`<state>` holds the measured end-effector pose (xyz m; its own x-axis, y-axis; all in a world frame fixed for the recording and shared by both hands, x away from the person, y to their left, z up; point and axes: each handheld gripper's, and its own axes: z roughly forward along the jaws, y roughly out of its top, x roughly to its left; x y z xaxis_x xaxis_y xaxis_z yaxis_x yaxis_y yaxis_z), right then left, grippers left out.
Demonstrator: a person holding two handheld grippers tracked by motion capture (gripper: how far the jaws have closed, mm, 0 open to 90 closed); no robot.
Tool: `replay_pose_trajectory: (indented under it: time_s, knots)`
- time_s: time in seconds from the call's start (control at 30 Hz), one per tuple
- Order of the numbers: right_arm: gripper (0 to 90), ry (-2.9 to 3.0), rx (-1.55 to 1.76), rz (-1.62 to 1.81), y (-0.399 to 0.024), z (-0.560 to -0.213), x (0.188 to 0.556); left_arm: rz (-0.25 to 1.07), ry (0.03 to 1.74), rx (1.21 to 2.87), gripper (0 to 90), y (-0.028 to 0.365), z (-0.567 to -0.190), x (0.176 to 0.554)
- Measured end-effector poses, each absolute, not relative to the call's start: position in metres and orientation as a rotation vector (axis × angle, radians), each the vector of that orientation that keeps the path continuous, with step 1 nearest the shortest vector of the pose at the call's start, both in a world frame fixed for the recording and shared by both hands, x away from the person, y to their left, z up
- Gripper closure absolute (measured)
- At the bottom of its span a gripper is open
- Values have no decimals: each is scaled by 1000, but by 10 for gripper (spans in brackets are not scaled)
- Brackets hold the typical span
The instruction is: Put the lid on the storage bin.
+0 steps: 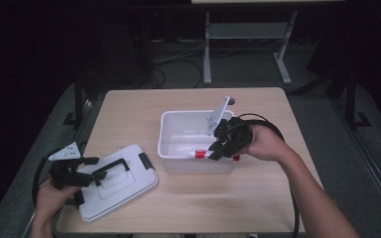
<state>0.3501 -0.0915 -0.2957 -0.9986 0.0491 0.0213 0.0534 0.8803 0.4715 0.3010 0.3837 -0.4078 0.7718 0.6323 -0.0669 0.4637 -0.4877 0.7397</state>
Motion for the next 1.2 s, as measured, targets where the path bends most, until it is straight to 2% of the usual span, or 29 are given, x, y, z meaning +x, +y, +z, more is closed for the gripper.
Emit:
replay_pose_trajectory:
  time_s: [1.2]
  knots:
    - [716,-3046,-121,-689,-76,-317,389,285,809,2171,297,386,-407,301]
